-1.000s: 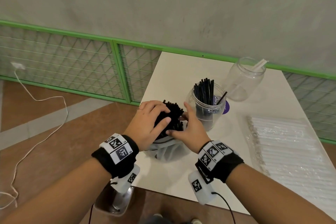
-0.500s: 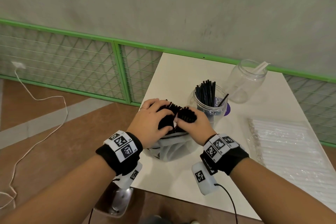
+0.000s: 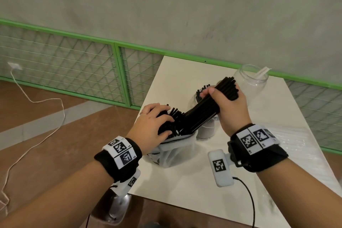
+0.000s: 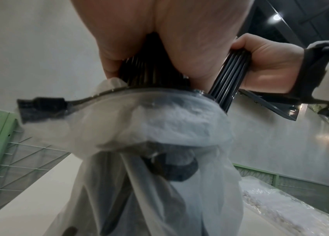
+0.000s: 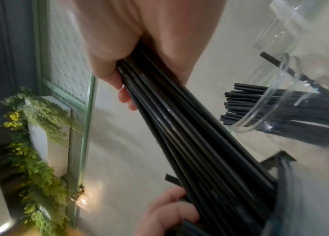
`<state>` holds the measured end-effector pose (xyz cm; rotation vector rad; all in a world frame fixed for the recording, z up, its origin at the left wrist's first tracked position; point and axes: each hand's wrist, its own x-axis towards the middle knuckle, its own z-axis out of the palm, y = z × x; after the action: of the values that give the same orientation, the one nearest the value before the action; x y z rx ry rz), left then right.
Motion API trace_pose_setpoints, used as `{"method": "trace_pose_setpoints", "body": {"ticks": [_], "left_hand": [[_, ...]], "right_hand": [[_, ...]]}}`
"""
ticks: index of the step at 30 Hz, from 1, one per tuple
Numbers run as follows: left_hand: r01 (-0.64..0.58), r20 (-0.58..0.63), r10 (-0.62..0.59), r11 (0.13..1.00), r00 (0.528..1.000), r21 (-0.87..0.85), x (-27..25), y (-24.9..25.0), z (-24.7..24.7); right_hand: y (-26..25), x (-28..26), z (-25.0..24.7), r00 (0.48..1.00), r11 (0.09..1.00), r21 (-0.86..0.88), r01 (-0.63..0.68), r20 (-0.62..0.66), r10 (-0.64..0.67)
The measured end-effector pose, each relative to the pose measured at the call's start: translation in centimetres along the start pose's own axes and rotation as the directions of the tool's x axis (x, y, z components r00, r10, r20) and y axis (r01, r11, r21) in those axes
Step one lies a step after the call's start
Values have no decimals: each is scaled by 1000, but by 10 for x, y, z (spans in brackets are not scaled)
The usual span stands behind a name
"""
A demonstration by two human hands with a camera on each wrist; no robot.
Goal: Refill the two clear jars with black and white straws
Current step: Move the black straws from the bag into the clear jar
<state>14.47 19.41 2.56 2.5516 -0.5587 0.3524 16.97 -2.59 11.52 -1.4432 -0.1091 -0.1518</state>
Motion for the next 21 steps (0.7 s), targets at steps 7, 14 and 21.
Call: {"method": "trace_pose_setpoints", "body": {"ticks": [7, 14, 21], "left_hand": [[-11, -6, 11, 1000, 1000, 10, 1, -1, 1], [-19, -26, 19, 1000, 999, -4, 1, 0, 2], [-18, -21, 19, 1000, 1000, 3, 1, 0, 3]], "right_hand": [[-33, 13, -17, 998, 982, 179, 59, 1, -61], [-30, 16, -10, 997, 994, 105, 31, 71, -39], [-48, 22, -10, 983, 998, -6, 62, 171, -60]]}}
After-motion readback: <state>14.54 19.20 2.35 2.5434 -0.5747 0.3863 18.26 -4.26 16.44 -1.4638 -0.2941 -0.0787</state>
